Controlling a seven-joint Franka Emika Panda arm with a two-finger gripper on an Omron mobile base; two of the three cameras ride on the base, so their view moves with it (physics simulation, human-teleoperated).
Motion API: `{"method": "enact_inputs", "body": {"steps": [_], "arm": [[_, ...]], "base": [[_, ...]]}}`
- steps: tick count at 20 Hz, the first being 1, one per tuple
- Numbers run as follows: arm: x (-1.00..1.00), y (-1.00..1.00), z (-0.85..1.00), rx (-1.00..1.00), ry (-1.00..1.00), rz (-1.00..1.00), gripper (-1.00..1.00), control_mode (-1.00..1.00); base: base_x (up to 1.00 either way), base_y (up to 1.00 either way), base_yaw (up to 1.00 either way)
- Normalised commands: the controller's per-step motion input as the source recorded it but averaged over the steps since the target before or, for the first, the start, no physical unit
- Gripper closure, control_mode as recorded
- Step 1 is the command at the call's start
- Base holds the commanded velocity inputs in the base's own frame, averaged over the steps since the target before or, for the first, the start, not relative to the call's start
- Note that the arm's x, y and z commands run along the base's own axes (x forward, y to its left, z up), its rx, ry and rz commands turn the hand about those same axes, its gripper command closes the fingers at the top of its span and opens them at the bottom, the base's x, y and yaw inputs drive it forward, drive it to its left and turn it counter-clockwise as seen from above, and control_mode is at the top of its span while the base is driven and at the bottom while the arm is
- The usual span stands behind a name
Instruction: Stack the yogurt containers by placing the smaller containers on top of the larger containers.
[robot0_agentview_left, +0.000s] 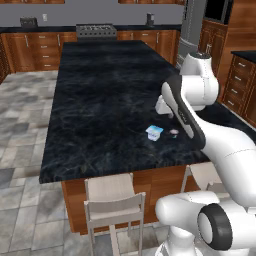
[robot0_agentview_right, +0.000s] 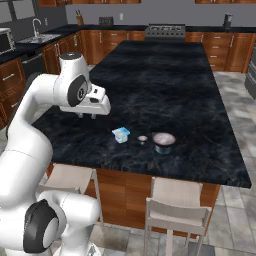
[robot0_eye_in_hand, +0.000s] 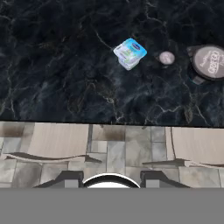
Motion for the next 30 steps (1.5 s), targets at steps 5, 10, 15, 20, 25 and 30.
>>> {"method": "enact_inputs", "body": {"steps": [5, 10, 15, 20, 25, 30], "arm": [[-0.03, 0.03, -0.03, -0.06, 0.05, 0.03, -1.0, -1.0], [-0.09, 0.01, -0.04, -0.22, 0.07, 0.04, -1.0, -1.0], [-0.03, 0.05, -0.14, -0.22, 0.06, 0.02, -1.0, -1.0], [0.0, 0.04, -0.32, -0.09, -0.01, 0.01, -1.0, -1.0], [0.0, 0.0, -0.38, 0.0, -0.08, 0.01, -1.0, -1.0], [0.01, 0.0, -0.29, 0.0, -0.09, 0.0, -1.0, -1.0]], "base": [[0.0, 0.0, 0.0], [0.0, 0.0, 0.0], [0.0, 0.0, 0.0], [0.0, 0.0, 0.0], [0.0, 0.0, 0.0], [0.0, 0.0, 0.0]]}}
